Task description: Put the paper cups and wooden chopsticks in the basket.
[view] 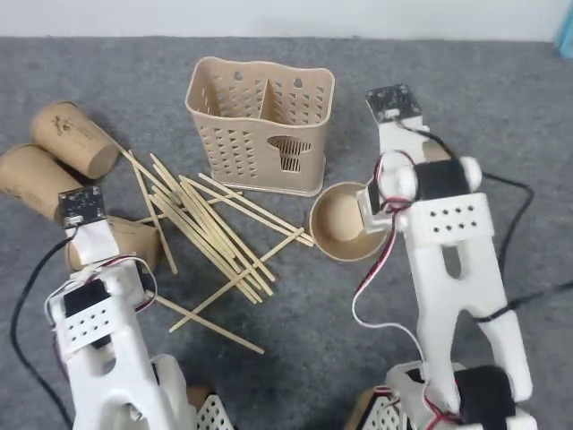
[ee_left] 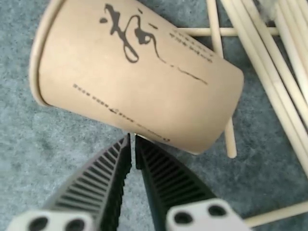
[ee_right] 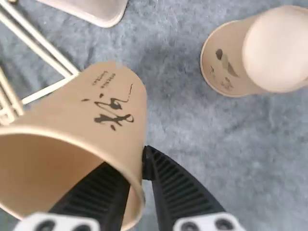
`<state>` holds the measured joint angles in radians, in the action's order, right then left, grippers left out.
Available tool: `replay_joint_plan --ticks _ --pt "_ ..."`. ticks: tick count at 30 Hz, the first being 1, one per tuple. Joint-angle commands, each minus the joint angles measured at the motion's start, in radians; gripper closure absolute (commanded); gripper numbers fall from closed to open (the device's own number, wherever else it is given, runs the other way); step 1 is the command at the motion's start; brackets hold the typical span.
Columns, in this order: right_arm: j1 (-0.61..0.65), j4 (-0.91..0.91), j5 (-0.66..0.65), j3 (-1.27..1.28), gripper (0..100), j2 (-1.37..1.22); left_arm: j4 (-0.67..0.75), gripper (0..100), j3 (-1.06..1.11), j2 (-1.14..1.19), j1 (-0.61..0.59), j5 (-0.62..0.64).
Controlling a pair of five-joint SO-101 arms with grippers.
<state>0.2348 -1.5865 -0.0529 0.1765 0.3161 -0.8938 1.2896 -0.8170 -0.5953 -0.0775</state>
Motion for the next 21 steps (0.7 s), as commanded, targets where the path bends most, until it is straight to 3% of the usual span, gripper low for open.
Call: replay_joint_plan --ticks 1,9,13,21 --pt "-0.016 -0.124 0.009 -0.166 99.1 -0.085 0.021 99 -0.027 -0.002 0.003 0.002" --pt "-0.105 -0.214 0.005 -0.555 99.2 -0.223 0.021 99 -0.027 -0.002 0.002 0.0" --pt "-0.09 -0.213 -0.083 -0.7 99.2 -0.203 0.021 99 -0.027 -0.002 0.002 0.0" --pt "0.007 -0.199 -0.091 -1.083 99.2 -0.24 0.021 99 -0.027 -0.002 0.003 0.0"
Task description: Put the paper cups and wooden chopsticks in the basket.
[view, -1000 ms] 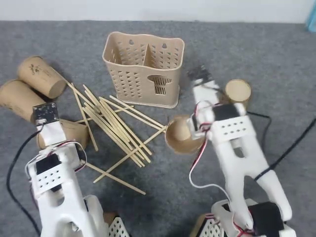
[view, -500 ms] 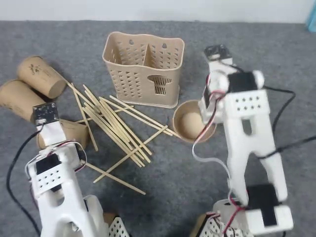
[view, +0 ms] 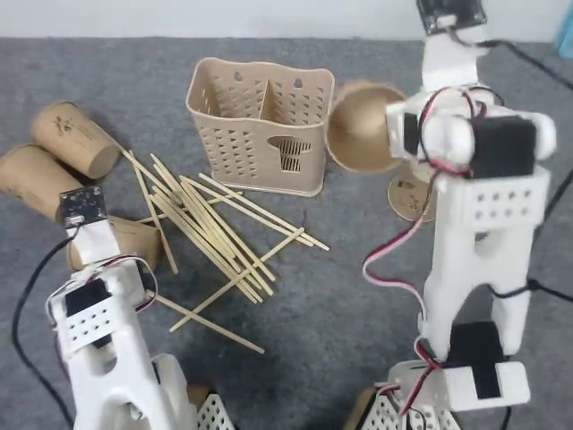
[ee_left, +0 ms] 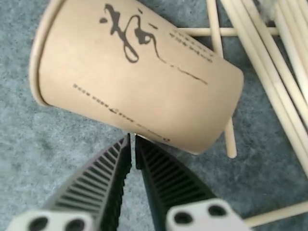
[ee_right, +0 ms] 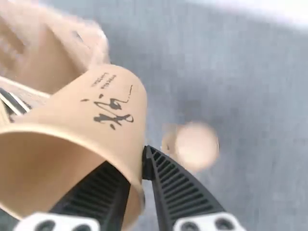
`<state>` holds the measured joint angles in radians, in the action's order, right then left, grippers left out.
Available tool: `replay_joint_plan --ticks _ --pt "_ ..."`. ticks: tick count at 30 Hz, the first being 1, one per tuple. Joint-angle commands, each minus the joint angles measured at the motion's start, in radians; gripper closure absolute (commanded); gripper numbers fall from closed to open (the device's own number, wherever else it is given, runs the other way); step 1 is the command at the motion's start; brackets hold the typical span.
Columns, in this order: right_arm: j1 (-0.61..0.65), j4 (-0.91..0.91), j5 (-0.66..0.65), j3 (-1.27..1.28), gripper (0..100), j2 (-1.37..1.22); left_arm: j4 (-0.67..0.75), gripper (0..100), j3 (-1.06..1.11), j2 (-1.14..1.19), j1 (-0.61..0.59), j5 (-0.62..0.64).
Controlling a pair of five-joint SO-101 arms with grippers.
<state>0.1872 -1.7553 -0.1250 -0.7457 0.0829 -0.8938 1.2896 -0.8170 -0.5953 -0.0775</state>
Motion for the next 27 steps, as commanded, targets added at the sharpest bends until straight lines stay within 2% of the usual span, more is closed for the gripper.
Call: replay_joint_plan --ticks 1,8,21,27 --pt "0.077 -0.019 -0.018 -0.198 99.2 -0.031 0.021 99 -0.027 -0.002 0.003 0.0" --pt "0.163 0.039 -0.057 -0.376 99.2 -0.269 0.021 99 -0.027 -0.002 0.003 0.0" --pt "0.162 -0.004 -0.063 -0.456 98.6 -0.461 0.021 99 -0.027 -0.002 0.005 0.0" --pt "0.163 0.048 -0.061 -0.457 82.0 -0.498 0.021 99 -0.027 -0.002 0.005 0.0"
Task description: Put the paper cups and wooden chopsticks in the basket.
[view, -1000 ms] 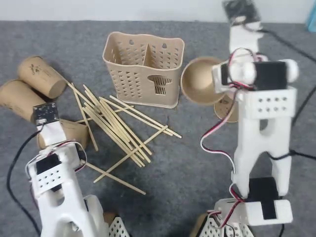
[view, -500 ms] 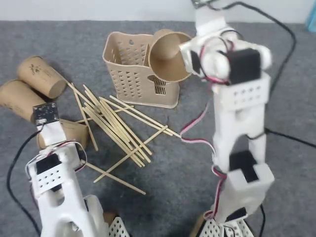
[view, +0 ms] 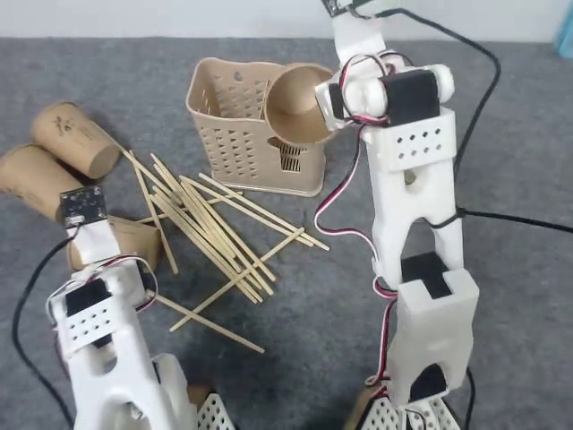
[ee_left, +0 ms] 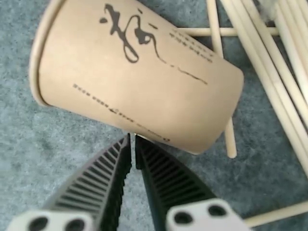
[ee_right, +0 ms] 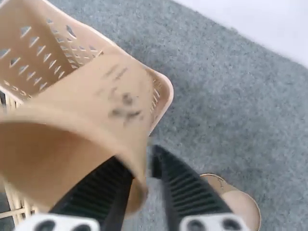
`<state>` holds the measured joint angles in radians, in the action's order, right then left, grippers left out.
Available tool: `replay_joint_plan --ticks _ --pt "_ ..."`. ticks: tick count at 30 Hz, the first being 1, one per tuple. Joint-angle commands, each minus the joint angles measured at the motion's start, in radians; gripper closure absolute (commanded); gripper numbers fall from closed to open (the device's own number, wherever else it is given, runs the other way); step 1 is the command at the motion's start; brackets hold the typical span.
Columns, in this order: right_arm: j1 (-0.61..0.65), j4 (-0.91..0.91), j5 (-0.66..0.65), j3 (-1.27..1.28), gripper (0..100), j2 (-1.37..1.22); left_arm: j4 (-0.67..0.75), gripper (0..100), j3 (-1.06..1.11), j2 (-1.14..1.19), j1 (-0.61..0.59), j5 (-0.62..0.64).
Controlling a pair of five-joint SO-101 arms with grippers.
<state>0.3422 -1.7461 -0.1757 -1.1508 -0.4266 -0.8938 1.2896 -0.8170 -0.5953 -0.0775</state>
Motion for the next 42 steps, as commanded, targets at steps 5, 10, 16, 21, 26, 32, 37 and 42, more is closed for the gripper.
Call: replay_joint_plan --ticks 5,10,16,21,26,32,37,42 --pt "0.012 0.097 0.025 -0.054 76.7 0.064 0.021 99 -0.027 -0.002 0.005 0.0" --pt "0.012 0.091 0.081 -0.052 76.4 0.203 0.021 99 -0.027 -0.002 0.005 0.0" --pt "0.016 -0.027 0.155 -0.049 78.2 0.374 0.021 99 -0.027 -0.002 0.005 0.0" --pt "0.025 -0.054 0.155 0.075 99.8 0.484 0.021 99 -0.027 -0.002 0.005 0.0" --pt "0.068 -0.042 0.161 0.384 98.7 0.628 0.021 99 -0.027 -0.002 0.005 0.0" --pt "0.113 0.081 0.155 0.717 99.1 0.766 0.021 99 -0.027 -0.002 0.005 0.0" --pt "0.134 0.3 0.155 1.002 99.1 0.819 0.021 99 -0.027 -0.002 0.005 0.0" --pt "0.219 0.559 0.153 1.201 99.1 0.82 0.021 99 -0.027 -0.002 0.005 0.0"
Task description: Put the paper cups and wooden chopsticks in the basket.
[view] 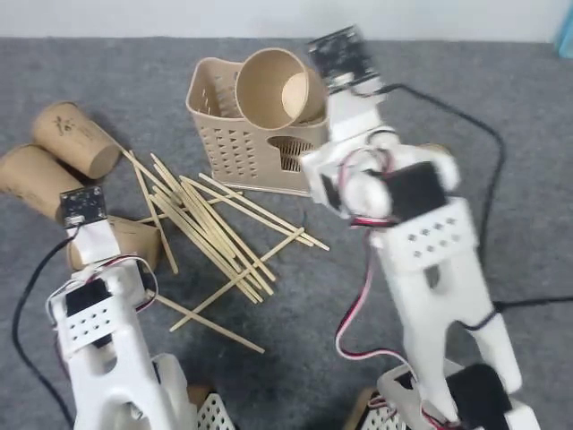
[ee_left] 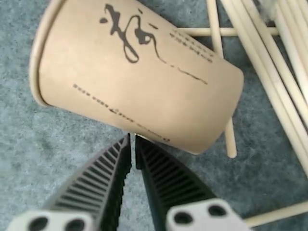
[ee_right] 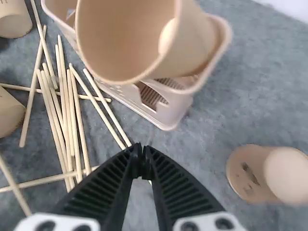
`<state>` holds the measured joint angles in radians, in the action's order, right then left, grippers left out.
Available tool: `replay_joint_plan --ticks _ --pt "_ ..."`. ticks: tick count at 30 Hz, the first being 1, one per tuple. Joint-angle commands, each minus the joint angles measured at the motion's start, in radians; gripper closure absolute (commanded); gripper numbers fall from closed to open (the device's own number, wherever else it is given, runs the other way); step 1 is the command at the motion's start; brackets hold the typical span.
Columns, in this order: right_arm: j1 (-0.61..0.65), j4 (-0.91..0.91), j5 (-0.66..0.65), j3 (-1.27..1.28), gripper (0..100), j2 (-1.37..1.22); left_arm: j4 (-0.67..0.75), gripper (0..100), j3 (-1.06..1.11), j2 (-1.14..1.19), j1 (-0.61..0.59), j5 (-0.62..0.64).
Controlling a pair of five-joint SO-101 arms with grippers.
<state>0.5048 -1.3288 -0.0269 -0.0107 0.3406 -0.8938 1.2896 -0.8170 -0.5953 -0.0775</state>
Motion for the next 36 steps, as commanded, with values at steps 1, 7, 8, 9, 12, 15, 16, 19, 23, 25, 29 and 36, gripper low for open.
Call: replay_joint_plan --ticks 1,7,8,9,12,15,16,19,23,25,29,36 --pt "0.081 0.179 0.005 0.086 99.1 0.053 0.021 99 -0.027 -0.002 0.005 0.0" --pt "0.137 0.387 0.005 0.187 99.0 0.053 0.021 99 -0.027 -0.002 0.005 -0.002" --pt "0.128 0.42 0.005 0.198 99.0 0.053 0.021 99 -0.027 -0.002 0.005 -0.002" --pt "0.111 0.441 0.005 0.204 99.0 0.053 0.021 99 -0.027 -0.002 0.005 -0.002" --pt "0.074 0.487 0.005 0.204 99.0 0.062 0.021 99 -0.027 -0.002 0.005 -0.002" --pt "0.028 0.516 0.005 0.183 99.0 0.064 0.021 99 -0.027 -0.002 0.005 -0.002" --pt "0.018 0.516 0.005 0.169 99.0 0.064 0.021 99 -0.027 -0.002 0.005 -0.002" --pt "-0.005 0.492 0.005 0.133 99.0 0.073 0.021 99 -0.027 -0.002 0.005 -0.002" --pt "-0.008 0.441 0.005 0.112 99.0 0.127 0.021 99 -0.027 -0.002 0.005 -0.002" --pt "-0.024 0.397 0.003 0.114 98.9 0.176 0.021 99 -0.027 -0.002 0.005 -0.002" --pt "-0.15 0.302 0.003 0.118 98.9 0.236 0.021 99 -0.027 -0.002 0.003 -0.002" --pt "-0.438 0.206 0.008 0.117 98.9 0.11 0.021 99 -0.027 -0.002 0.005 -0.002"
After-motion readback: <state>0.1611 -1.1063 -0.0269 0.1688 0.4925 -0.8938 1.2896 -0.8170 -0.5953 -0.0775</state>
